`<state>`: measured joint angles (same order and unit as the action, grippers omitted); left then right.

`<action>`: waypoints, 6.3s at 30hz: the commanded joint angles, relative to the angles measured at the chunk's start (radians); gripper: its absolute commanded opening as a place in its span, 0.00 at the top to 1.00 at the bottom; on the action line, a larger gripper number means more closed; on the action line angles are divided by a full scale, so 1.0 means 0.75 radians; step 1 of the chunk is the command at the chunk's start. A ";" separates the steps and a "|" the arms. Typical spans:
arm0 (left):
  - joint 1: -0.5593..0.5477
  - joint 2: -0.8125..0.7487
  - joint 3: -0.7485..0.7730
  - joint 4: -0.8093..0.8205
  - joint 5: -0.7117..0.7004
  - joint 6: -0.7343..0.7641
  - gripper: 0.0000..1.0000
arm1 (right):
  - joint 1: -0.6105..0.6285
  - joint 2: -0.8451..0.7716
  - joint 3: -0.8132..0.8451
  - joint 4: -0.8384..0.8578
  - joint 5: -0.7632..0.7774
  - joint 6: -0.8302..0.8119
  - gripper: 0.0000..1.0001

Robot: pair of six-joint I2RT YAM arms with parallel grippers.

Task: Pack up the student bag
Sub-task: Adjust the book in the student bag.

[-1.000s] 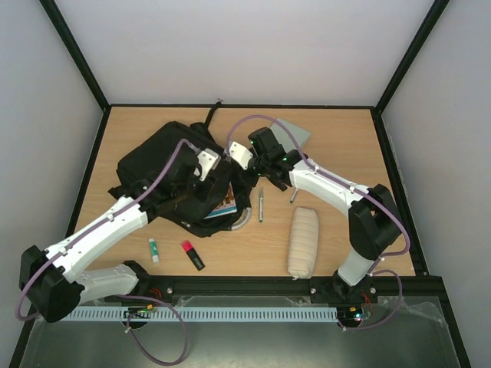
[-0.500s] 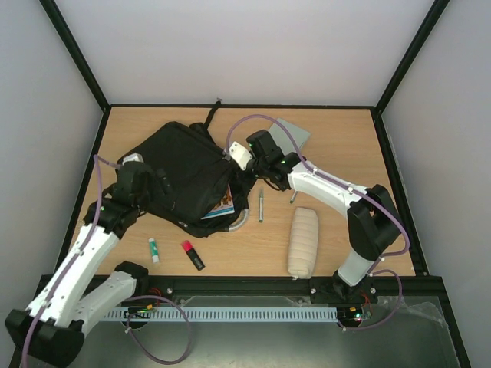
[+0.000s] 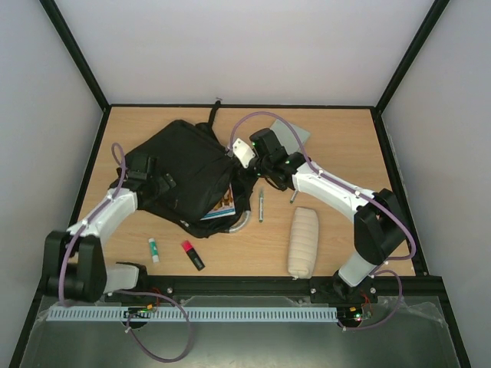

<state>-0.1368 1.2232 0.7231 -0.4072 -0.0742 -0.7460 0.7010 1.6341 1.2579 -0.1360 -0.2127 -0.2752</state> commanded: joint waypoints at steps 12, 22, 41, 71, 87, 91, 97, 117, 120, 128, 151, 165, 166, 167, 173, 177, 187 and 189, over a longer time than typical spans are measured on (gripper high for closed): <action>0.056 0.087 0.322 0.164 0.055 0.190 0.13 | 0.033 0.025 0.038 0.038 -0.097 0.084 0.99; -0.212 -0.548 0.122 0.043 0.220 0.389 0.27 | 0.033 0.043 0.062 0.040 -0.071 0.128 0.99; -0.538 -0.235 0.113 0.091 0.135 0.937 0.33 | 0.031 0.083 0.184 -0.056 -0.033 0.041 0.99; -0.476 -0.269 0.063 0.392 0.187 0.812 0.98 | 0.435 -0.174 -0.261 -0.136 0.397 -0.471 0.69; -0.429 -0.298 0.040 0.412 0.231 0.796 0.98 | 0.608 0.182 -0.227 0.187 0.833 -0.653 0.56; -0.429 -0.299 0.038 0.410 0.238 0.794 0.98 | 0.609 0.245 -0.232 0.242 0.882 -0.699 0.56; -0.427 -0.303 0.035 0.405 0.241 0.796 0.98 | 0.608 0.276 -0.297 0.403 1.019 -0.831 0.65; -0.423 -0.300 0.030 0.400 0.260 0.794 0.98 | 0.644 0.010 -0.725 0.881 0.909 -1.377 0.99; -0.423 -0.296 0.027 0.400 0.273 0.794 0.98 | 0.644 0.031 -0.764 1.000 0.888 -1.486 0.99; -0.423 -0.276 0.027 0.396 0.298 0.794 0.98 | 0.654 0.090 -0.755 1.230 0.816 -1.644 0.99; -0.419 -0.295 0.023 0.394 0.330 0.792 0.98 | 0.392 0.058 -0.370 0.343 0.494 -0.883 0.55; -0.413 -0.295 0.022 0.394 0.337 0.786 0.98 | 0.399 0.297 -0.280 0.450 0.612 -0.740 0.99; -0.411 -0.294 0.023 0.394 0.336 0.786 0.98 | 0.399 0.321 -0.266 0.458 0.628 -0.741 0.99; -0.411 -0.293 0.023 0.394 0.336 0.788 0.98 | 0.399 0.340 -0.259 0.475 0.647 -0.745 0.99; -0.411 -0.295 0.022 0.394 0.341 0.786 0.98 | 0.396 0.430 -0.238 0.729 0.810 -0.761 0.99; -0.411 -0.295 0.020 0.394 0.348 0.784 0.98 | 0.396 0.506 -0.205 0.852 0.903 -0.787 0.99; -0.411 -0.292 0.015 0.390 0.334 0.782 0.98 | 0.410 0.497 -0.222 0.830 0.917 -0.753 0.91; -0.411 -0.285 0.016 0.384 0.314 0.782 0.98 | 0.428 0.407 -0.267 0.747 0.867 -0.714 0.88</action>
<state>-0.4419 1.0241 0.7372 -0.1772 0.1562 -0.1471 0.9993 2.0380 1.0992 0.4976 0.4572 -0.8749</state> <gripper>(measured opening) 0.026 0.099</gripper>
